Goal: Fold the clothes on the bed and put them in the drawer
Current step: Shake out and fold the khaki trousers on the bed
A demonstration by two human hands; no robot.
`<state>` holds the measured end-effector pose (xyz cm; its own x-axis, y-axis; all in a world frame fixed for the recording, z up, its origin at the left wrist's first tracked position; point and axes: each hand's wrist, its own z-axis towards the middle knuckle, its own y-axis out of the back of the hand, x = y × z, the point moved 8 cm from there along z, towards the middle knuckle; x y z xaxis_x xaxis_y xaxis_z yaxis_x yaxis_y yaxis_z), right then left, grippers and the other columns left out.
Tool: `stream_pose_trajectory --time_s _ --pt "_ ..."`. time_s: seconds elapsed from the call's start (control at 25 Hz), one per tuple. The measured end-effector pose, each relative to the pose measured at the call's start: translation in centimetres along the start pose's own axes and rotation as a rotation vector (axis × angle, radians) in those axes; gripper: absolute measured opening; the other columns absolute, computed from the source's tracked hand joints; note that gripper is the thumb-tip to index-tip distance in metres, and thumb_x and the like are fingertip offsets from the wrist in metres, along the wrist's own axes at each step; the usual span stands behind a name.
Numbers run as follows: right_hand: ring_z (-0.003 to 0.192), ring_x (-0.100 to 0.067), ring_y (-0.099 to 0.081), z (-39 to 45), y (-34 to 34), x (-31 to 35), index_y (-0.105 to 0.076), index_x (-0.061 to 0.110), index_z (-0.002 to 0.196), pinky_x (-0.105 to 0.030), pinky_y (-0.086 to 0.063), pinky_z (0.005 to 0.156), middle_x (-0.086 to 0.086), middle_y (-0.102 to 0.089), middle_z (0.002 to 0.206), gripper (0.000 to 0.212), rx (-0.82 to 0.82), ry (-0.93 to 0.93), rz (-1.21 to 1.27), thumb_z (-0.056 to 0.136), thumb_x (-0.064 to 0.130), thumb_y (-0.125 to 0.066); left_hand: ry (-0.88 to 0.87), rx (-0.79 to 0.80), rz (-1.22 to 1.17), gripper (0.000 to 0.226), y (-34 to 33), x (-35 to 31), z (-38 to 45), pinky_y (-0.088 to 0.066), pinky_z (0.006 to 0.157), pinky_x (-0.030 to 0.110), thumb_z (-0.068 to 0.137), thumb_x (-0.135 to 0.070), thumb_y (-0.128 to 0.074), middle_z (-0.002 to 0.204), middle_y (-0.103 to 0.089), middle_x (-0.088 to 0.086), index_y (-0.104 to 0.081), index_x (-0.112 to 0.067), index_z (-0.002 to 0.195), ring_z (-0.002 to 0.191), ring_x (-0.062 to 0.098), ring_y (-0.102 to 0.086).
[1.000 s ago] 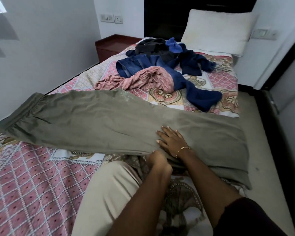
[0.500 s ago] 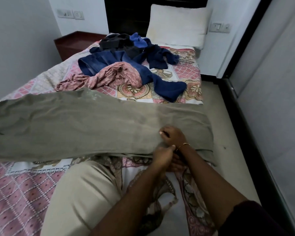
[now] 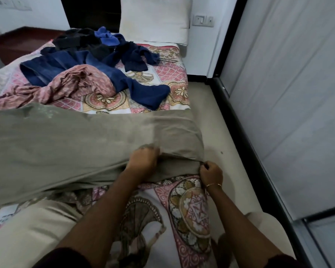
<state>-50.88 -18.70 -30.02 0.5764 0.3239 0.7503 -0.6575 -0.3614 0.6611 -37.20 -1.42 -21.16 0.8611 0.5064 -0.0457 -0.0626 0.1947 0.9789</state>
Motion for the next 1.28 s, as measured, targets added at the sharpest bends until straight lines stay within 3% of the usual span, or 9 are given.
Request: stream_pose_trajectory --time_s 0.12,0.28,0.36,0.48,0.64,0.84,0.96,1.08,1.28 --pt "0.106 -0.033 -0.059 -0.2 -0.2 -0.9 -0.067 -0.003 0.109 -0.031 -0.043 0.085 -0.022 -0.065 0.112 0.028 0.038 -0.073 0.168 0.089 0.013 -0.054 0.034 -0.364 -0.014 0.028 3.1 0.0 -0.3 -0.032 0.034 0.021 0.075 -0.022 -0.039 0.058 -0.061 0.01 -0.062 -0.006 0.074 0.042 0.028 -0.056" --pt "0.114 -0.033 -0.054 0.6 -1.7 -1.6 -0.059 0.001 0.122 -0.034 -0.042 0.094 -0.02 -0.059 0.123 0.041 0.093 -0.256 0.292 0.098 0.03 -0.043 -0.177 -0.411 -0.022 0.029 2.9 -1.5 -0.1 -0.038 0.037 0.024 0.078 -0.028 -0.042 0.073 -0.063 0.011 -0.06 -0.011 0.091 0.049 0.026 -0.057" --pt "0.111 -0.033 -0.054 1.1 -2.3 -1.9 -0.057 0.005 0.122 -0.041 -0.044 0.098 -0.018 -0.058 0.123 0.052 0.125 -0.413 0.518 0.098 0.045 -0.033 -0.374 -0.36 0.026 0.024 1.4 -3.2 -0.5 -0.038 0.038 0.026 0.077 -0.027 -0.044 0.076 -0.059 0.012 -0.062 -0.011 0.082 0.05 0.026 -0.055" --pt "0.105 -0.027 -0.055 2.2 -2.7 -1.2 -0.051 0.014 0.126 -0.043 -0.046 0.097 -0.01 -0.058 0.12 0.045 0.128 -0.528 0.89 0.097 0.046 -0.038 -0.431 -0.364 0.078 0.021 0.1 -4.1 -0.9 -0.044 0.042 0.028 0.077 -0.02 -0.046 0.09 -0.061 0.013 -0.065 -0.011 0.077 0.061 0.026 -0.059" --pt "0.107 -0.027 -0.053 4.8 -0.3 0.3 -0.046 0.005 0.13 -0.047 -0.045 0.099 -0.018 -0.053 0.13 0.039 0.004 -0.441 0.917 0.091 0.001 -0.05 -0.435 -0.387 0.111 0.03 -0.9 -5.5 -1.3 -0.046 0.04 0.026 0.074 -0.014 -0.043 0.087 -0.063 0.01 -0.049 -0.014 0.104 0.06 0.023 -0.06" --pt "0.115 -0.026 -0.054 5.1 6.0 2.4 -0.048 0.001 0.13 -0.033 -0.043 0.1 -0.016 -0.055 0.128 0.04 -0.382 -0.201 0.783 0.09 -0.004 -0.046 -0.39 -0.552 0.096 0.026 2.5 -6.1 -1.2 -0.048 0.049 0.028 0.08 -0.014 -0.043 0.078 -0.068 0.01 -0.049 -0.008 0.104 0.056 0.024 -0.061" --pt "0.119 -0.032 -0.052 2.4 4.9 -2.0 -0.045 -0.008 0.131 -0.029 -0.038 0.096 -0.023 -0.053 0.13 0.039 -0.451 -0.382 0.671 0.092 -0.002 -0.044 -0.461 -0.486 0.103 0.024 0.8 -6.5 -1.8 -0.049 0.047 0.028 0.079 -0.019 -0.044 0.079 -0.069 0.008 -0.058 -0.008 0.095 0.057 0.023 -0.063" --pt "0.113 -0.042 -0.052 -0.2 1.4 -5.6 -0.05 -0.012 0.119 -0.041 -0.042 0.095 -0.028 -0.054 0.125 0.032 -0.34 -0.643 0.577 0.091 0.0 -0.041 -0.496 -0.321 0.069 0.025 -1.5 -6.9 -1.9 -0.048 0.041 0.026 0.077 -0.018 -0.045 0.077 -0.069 0.006 -0.068 -0.01 0.079 0.057 0.023 -0.064" --pt "0.122 -0.036 -0.048 0.9 4.1 -4.0 -0.045 -0.006 0.131 -0.032 -0.037 0.094 -0.022 -0.049 0.135 0.038 -0.453 -0.687 0.641 0.095 -0.001 -0.035 -0.525 -0.355 0.004 0.021 0.7 -7.3 -1.8 -0.045 0.042 0.024 0.08 -0.018 -0.048 0.072 -0.065 0.005 -0.066 -0.011 0.072 0.058 0.02 -0.06"
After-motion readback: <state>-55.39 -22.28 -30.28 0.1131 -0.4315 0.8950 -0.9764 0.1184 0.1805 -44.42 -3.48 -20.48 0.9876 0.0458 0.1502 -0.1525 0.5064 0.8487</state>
